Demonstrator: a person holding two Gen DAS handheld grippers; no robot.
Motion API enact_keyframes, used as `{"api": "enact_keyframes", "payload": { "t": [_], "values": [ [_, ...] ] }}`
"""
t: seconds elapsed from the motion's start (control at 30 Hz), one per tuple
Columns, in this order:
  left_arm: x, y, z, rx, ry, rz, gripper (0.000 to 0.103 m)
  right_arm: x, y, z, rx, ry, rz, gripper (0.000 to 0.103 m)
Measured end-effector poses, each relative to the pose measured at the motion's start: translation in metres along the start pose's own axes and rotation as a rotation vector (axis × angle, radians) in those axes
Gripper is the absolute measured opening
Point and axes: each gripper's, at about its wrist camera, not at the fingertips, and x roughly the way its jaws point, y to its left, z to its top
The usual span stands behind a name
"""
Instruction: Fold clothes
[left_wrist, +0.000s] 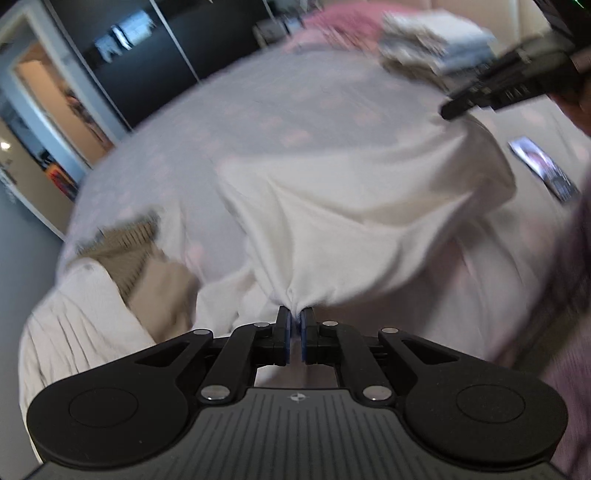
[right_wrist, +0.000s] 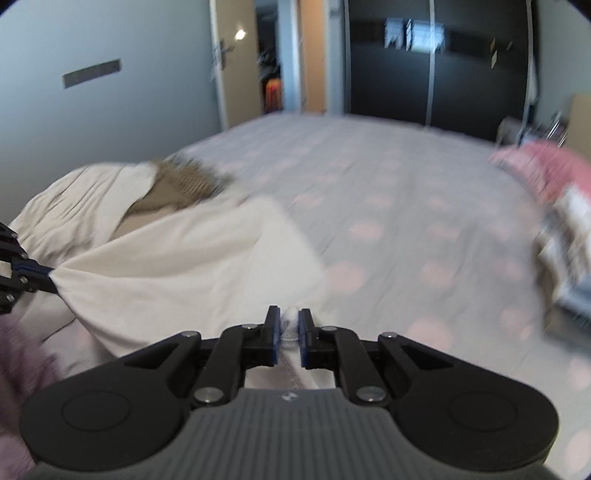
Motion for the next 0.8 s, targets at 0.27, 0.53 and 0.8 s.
{"api": "enact_keyframes", "payload": {
  "t": [0.27, 0.53, 0.8],
  "values": [
    [0.032, -0.035, -0.028, 0.142, 0.158, -0.110, 0.005, 0.020, 0.044, -0.056, -0.124, 0.187, 0.113, 0.011],
    [0.027, -0.040, -0.018, 0.101, 0.116, -0.222, 0.022, 0.030, 0.057, -0.077, -0.141, 0.221, 0.208, 0.011],
    [0.027, -0.049, -0.004, 0.012, 0.035, -0.290, 0.022, 0.024, 0.089, -0.077, -0.259, 0.182, 0.396, 0.011]
  ]
}}
